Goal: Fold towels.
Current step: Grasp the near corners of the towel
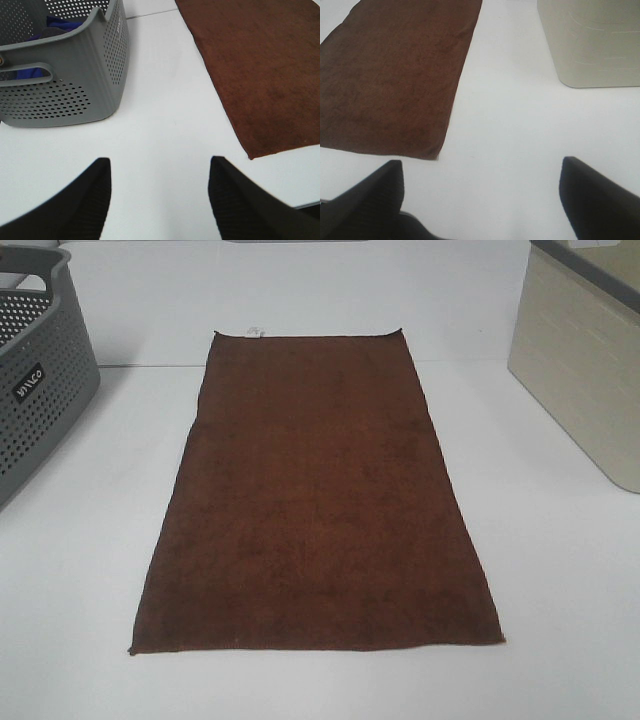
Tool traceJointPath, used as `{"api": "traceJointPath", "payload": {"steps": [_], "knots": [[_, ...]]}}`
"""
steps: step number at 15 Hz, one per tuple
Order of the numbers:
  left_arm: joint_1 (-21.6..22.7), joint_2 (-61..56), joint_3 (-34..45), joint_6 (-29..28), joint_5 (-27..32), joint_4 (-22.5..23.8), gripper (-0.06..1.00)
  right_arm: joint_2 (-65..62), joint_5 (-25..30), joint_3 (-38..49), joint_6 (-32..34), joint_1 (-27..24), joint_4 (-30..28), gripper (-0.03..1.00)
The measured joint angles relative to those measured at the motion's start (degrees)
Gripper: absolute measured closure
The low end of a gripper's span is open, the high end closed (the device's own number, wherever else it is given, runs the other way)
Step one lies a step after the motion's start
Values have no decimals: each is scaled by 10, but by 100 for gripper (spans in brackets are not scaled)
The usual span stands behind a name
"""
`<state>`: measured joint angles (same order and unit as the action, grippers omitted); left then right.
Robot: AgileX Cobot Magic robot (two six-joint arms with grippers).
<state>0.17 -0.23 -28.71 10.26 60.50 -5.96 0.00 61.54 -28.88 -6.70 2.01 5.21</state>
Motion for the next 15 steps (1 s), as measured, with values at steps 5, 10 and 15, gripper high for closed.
{"api": "traceJointPath", "payload": {"steps": [5, 10, 15], "knots": [[0, 0, 0, 0, 0, 0, 38, 0, 0, 0, 0, 0, 0, 17], [0, 0, 0, 0, 0, 0, 38, 0, 0, 0, 0, 0, 0, 17], [0, 0, 0, 0, 0, 0, 38, 0, 0, 0, 0, 0, 0, 17]]}}
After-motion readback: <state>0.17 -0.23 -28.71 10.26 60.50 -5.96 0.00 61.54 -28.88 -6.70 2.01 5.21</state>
